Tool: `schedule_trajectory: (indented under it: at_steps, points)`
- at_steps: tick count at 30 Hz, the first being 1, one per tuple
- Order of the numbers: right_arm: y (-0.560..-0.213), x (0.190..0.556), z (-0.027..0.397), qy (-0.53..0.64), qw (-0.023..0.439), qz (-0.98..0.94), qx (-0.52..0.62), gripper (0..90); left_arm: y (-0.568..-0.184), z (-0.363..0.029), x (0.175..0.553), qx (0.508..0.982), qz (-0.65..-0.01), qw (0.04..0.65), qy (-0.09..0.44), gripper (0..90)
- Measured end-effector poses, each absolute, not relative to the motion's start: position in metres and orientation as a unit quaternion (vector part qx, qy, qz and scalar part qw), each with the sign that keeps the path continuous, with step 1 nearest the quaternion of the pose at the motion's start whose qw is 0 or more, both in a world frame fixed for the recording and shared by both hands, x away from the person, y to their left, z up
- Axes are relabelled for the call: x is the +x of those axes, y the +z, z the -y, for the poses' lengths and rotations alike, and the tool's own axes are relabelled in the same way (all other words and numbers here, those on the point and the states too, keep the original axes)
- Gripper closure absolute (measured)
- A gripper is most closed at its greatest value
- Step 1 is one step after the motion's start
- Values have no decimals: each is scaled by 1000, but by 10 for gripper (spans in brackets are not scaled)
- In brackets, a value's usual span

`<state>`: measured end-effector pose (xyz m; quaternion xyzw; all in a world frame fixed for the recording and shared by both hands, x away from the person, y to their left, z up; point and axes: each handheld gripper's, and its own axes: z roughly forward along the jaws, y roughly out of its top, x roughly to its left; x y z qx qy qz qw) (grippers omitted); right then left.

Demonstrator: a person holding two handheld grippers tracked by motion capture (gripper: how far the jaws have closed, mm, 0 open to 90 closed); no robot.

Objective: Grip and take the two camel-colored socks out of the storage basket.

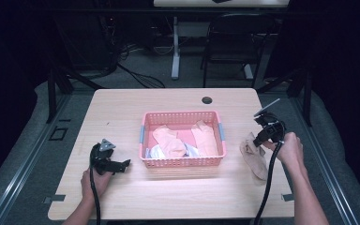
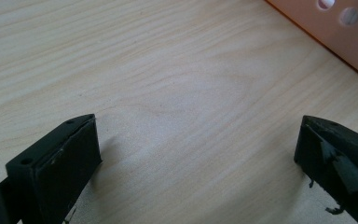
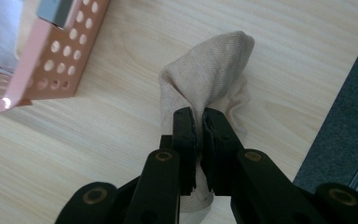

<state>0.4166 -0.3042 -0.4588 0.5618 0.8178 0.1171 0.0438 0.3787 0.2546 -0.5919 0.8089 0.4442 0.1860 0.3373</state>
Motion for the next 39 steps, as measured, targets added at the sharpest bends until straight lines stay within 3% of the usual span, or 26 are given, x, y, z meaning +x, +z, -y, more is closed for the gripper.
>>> schedule_trajectory:
  at_steps: [19, 24, 29, 39]
  points:
    - [-525, 423, 322, 103, -24, -798, 593, 807, -592, -255, 379, 809, -444, 337, 186, 0]
    - [-530, 422, 321, 93, -16, -798, 595, 776, -592, -255, 379, 809, -444, 337, 186, 0]
    - [-526, 420, 319, 92, -17, -802, 590, 647, -592, -255, 379, 809, -444, 337, 186, 0]
    - [-495, 402, 317, 131, 13, -805, 578, 204, -592, -255, 379, 809, -444, 337, 186, 0]
